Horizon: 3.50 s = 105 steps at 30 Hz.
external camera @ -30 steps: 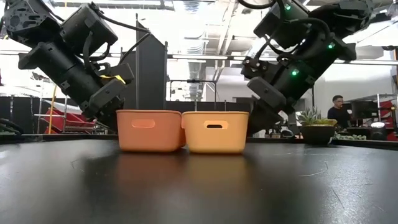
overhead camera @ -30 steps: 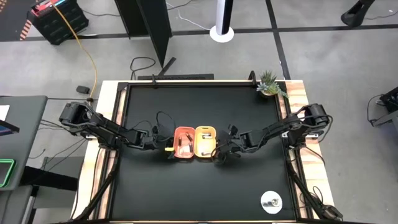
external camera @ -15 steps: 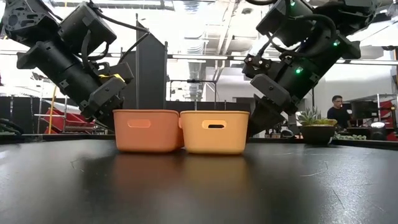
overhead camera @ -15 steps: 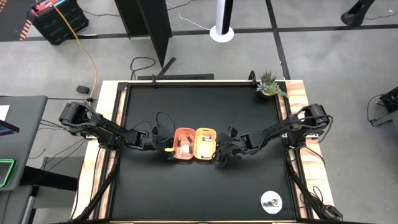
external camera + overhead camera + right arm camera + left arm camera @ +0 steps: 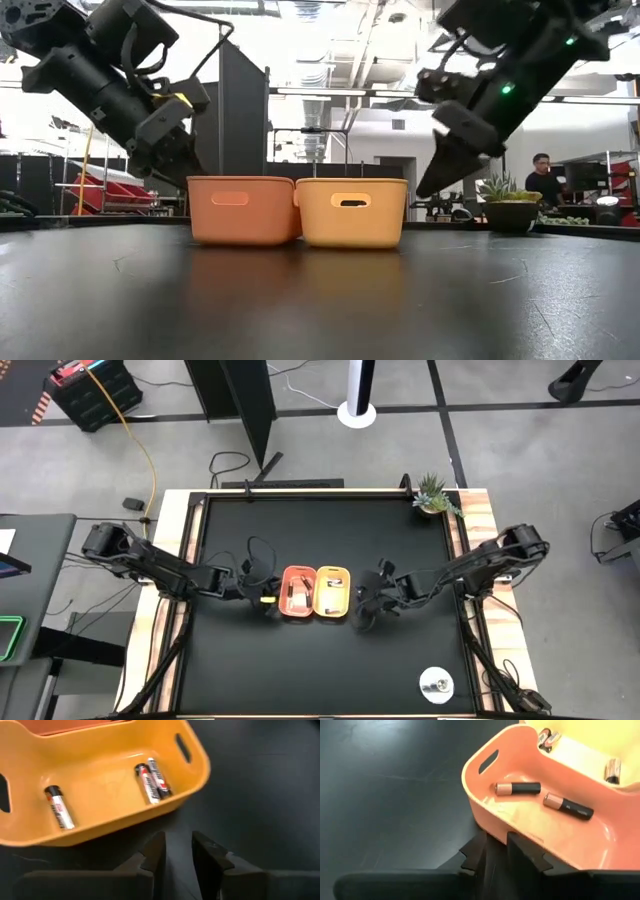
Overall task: Sort batteries
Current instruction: Adjust the bins to the center of the table, then return to Home Position
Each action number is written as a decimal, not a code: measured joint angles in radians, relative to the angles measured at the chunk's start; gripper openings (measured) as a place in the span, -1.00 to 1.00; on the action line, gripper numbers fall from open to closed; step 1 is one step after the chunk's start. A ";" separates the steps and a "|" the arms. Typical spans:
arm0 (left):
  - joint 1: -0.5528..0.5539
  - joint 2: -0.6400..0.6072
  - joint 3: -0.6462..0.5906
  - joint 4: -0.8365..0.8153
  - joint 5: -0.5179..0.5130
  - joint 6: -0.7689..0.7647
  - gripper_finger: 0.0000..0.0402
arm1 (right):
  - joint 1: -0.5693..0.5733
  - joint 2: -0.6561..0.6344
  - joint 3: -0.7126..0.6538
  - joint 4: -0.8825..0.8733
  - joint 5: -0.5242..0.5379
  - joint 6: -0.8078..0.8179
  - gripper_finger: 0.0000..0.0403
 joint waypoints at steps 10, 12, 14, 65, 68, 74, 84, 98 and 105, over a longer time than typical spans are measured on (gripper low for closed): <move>-0.113 -0.052 0.000 -0.133 -0.068 -0.122 -0.63 | 0.190 -0.142 -0.004 -0.170 0.212 0.105 -0.44; -0.148 -0.052 0.000 -0.133 -0.099 -0.144 -0.64 | 0.245 -0.170 -0.004 -0.170 0.252 0.101 -0.45; -0.173 -0.052 0.000 -0.135 -0.124 -0.158 -0.65 | 0.292 -0.198 -0.004 -0.176 0.272 0.085 -0.49; -0.209 -0.506 -0.129 0.169 -0.118 0.523 -0.84 | 0.239 -0.517 -0.227 0.466 -0.113 -0.624 -1.00; -0.163 -0.654 -0.254 0.270 -0.030 0.531 -0.97 | 0.192 -0.685 -0.414 0.619 -0.165 -0.648 -1.00; -0.072 -0.833 -0.387 0.302 0.066 0.531 -1.00 | 0.088 -1.025 -0.648 0.652 -0.204 -0.695 -1.00; 0.215 -0.853 -0.416 0.300 0.411 0.527 -1.00 | -0.279 -1.290 -0.757 0.533 -0.643 -0.627 -1.00; 0.293 -0.931 -0.423 0.244 0.486 0.536 -1.00 | -0.386 -1.549 -0.758 0.265 -0.712 -0.617 -1.00; 0.293 -1.177 -0.424 -0.037 0.505 0.542 -1.00 | -0.384 -1.549 -0.758 0.253 -0.709 -0.620 -1.00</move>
